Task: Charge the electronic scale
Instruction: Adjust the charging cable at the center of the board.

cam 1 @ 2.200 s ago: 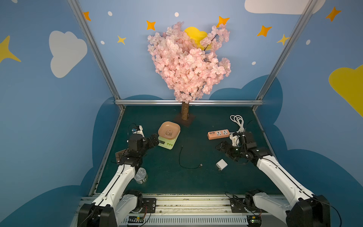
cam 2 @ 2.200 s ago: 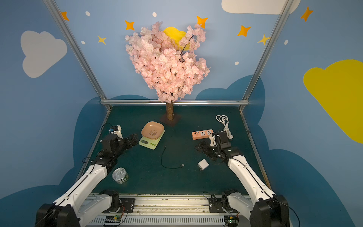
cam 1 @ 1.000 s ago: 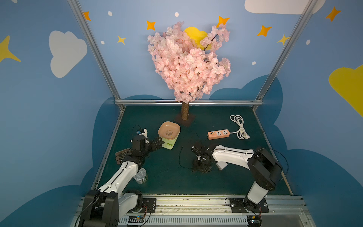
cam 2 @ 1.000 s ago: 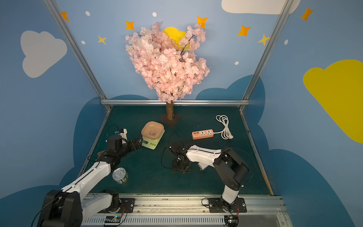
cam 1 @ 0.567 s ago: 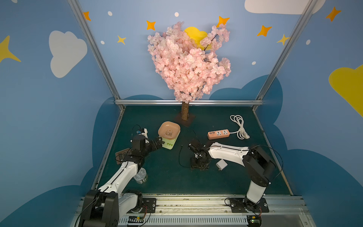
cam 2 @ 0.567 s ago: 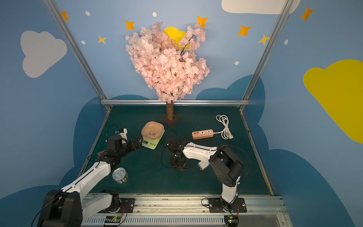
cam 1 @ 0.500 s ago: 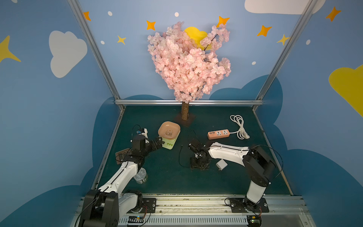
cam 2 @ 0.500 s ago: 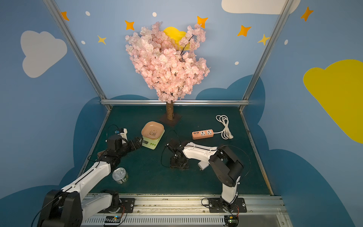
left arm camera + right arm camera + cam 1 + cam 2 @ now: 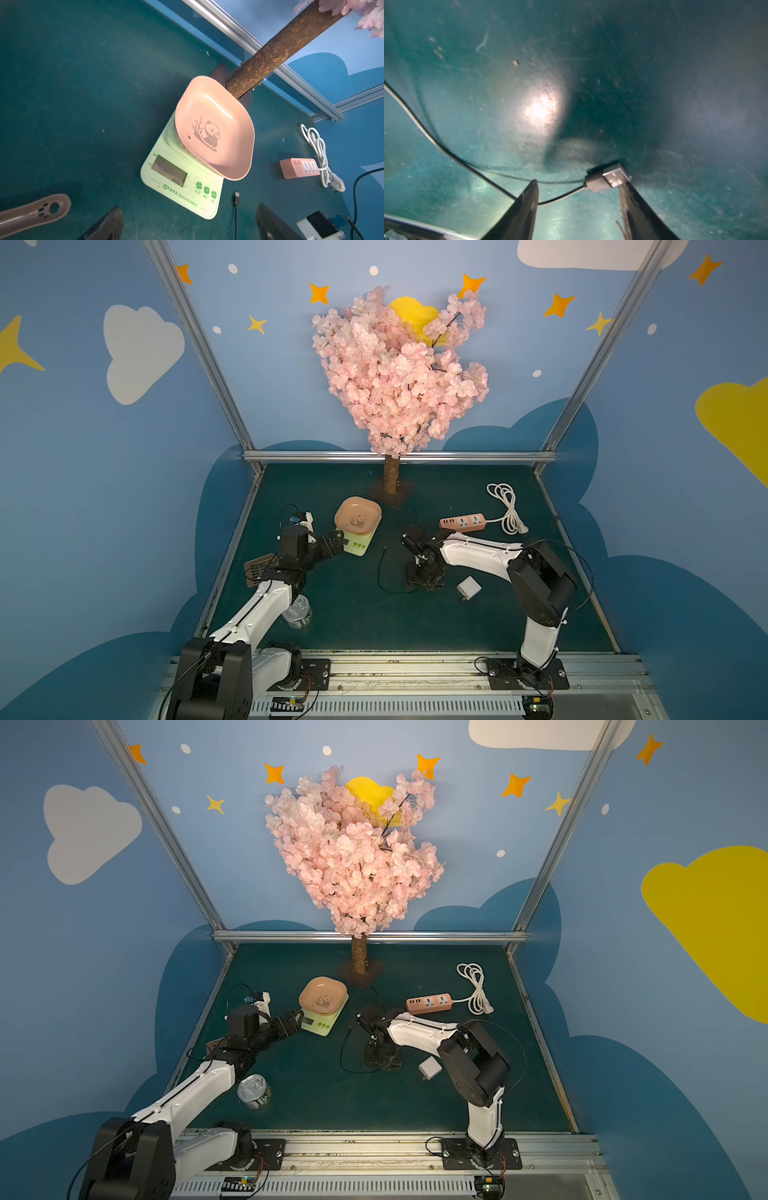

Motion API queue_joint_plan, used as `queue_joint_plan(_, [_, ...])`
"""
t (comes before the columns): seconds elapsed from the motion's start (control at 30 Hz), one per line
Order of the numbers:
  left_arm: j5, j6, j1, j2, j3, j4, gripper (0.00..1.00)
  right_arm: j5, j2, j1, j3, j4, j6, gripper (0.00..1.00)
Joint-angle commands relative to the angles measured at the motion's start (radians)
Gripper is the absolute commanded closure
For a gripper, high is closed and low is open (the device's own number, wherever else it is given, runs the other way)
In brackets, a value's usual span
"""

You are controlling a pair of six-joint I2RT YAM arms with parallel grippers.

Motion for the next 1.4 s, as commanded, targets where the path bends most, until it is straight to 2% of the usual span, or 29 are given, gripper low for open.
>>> queue_joint_plan(0.0, [0.043, -0.014, -0.004, 0.010, -0.004, 0.018, 0.02, 0.036, 0.036, 0.014, 0.023, -0.029, -0.012, 0.42])
queue_joint_plan(0.2, [0.054, -0.009, -0.091, 0.021, 0.003, 0.009, 0.03, 0.072, 0.078, 0.017, 0.054, -0.044, -0.028, 0.53])
queue_joint_plan(0.43, [0.015, 0.002, -0.174, -0.007, -0.005, -0.010, 0.03, 0.139, 0.113, 0.003, 0.129, -0.065, -0.111, 0.82])
queue_joint_plan(0.57, [0.007, 0.005, -0.180, -0.043, -0.011, -0.030, 0.03, 0.164, 0.125, -0.020, 0.172, -0.057, -0.192, 0.86])
queue_joint_plan(0.87, [-0.032, 0.027, -0.182, -0.130, -0.035, -0.077, 0.02, 0.133, 0.139, -0.088, 0.269, -0.024, -0.355, 0.86])
queue_joint_plan(1.03, [-0.026, 0.016, -0.182, -0.137, -0.062, -0.044, 0.02, 0.070, 0.122, -0.111, 0.255, 0.012, -0.385, 0.98])
queue_joint_plan(1.1, [-0.015, 0.014, -0.182, -0.126, -0.060, -0.043, 0.02, 0.058, 0.111, -0.115, 0.247, 0.004, -0.383, 0.97])
queue_joint_plan(1.2, [-0.008, 0.015, -0.182, -0.117, -0.056, -0.045, 0.02, 0.046, 0.070, -0.109, 0.215, -0.014, -0.352, 0.83])
queue_joint_plan(1.37, [-0.010, 0.015, -0.182, -0.107, -0.061, -0.029, 0.02, 0.094, 0.040, -0.060, 0.185, -0.099, -0.234, 0.63])
